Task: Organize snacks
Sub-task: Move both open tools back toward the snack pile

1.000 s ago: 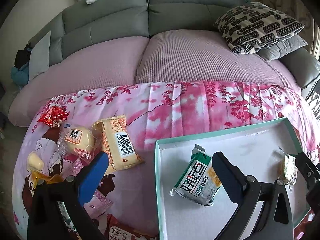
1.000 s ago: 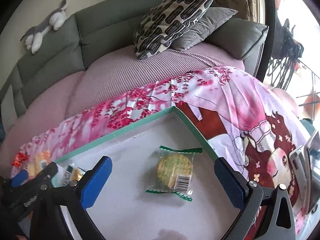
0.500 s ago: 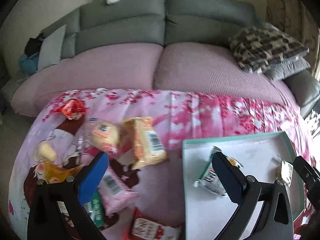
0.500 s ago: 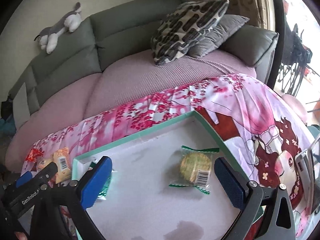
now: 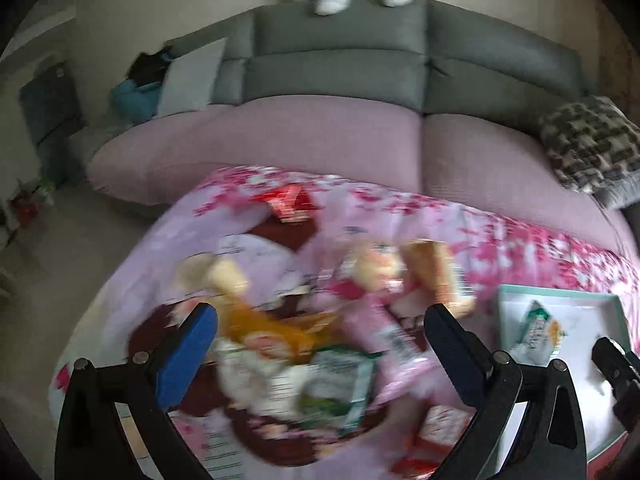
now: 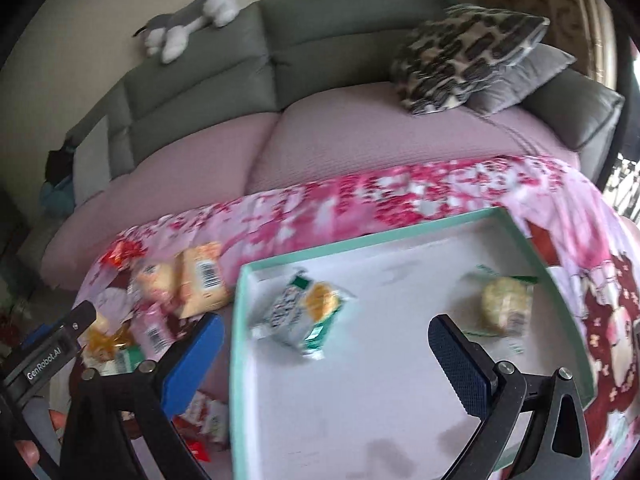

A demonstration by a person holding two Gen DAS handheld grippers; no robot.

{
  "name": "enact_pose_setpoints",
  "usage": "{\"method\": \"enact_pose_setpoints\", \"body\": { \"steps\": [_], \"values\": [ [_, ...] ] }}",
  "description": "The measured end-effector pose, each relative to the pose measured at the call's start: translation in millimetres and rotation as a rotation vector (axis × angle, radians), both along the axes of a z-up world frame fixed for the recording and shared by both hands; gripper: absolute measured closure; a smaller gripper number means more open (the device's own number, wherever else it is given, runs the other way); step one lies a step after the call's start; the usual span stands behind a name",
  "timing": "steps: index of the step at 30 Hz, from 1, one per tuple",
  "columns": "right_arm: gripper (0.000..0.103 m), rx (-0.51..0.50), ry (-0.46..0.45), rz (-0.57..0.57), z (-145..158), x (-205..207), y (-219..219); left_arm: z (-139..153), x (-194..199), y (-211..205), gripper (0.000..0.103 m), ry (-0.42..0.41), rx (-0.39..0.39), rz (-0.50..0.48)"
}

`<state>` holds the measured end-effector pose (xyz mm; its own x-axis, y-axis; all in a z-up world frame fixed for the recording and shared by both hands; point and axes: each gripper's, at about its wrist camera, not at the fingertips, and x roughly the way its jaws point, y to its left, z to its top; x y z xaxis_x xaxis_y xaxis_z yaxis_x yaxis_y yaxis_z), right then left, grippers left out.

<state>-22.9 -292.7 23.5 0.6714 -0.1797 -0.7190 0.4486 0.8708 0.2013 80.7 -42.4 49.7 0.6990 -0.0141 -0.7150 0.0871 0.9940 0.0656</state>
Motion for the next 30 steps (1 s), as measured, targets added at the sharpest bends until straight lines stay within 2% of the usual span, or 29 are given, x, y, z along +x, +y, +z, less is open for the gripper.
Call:
{"method": "enact_pose_setpoints", "body": {
  "steps": [4, 11, 15, 20, 24, 30],
  "values": [
    [0.0, 0.038, -0.026, 0.066, -2, 8, 23, 7, -6, 39, 0.0, -0.023, -0.038, 0.082],
    [0.0, 0.026, 0.002, 0.176, -11, 25, 70, 4, -8, 77, 0.0, -0.006, -0.073, 0.13],
    [0.0, 0.031, 0.028, 0.239, -18, 33, 93, 0, -11, 88, 0.0, 0.018, -0.097, 0.112],
    [0.0, 0.05, 0.046, 0.299, -27, 42, 116, 0, -14, 95, 0.0, 0.0, -0.123, 0.097],
    [0.0, 0.044, 0.06, 0.336, -33, 47, 130, 1, -15, 97, 0.0, -0.001, -0.098, 0.098],
    [0.0, 0.062, 0.085, 0.362, -38, 48, 132, -14, -10, 100, 0.0, 0.087, -0.132, 0.081]
  ]
}}
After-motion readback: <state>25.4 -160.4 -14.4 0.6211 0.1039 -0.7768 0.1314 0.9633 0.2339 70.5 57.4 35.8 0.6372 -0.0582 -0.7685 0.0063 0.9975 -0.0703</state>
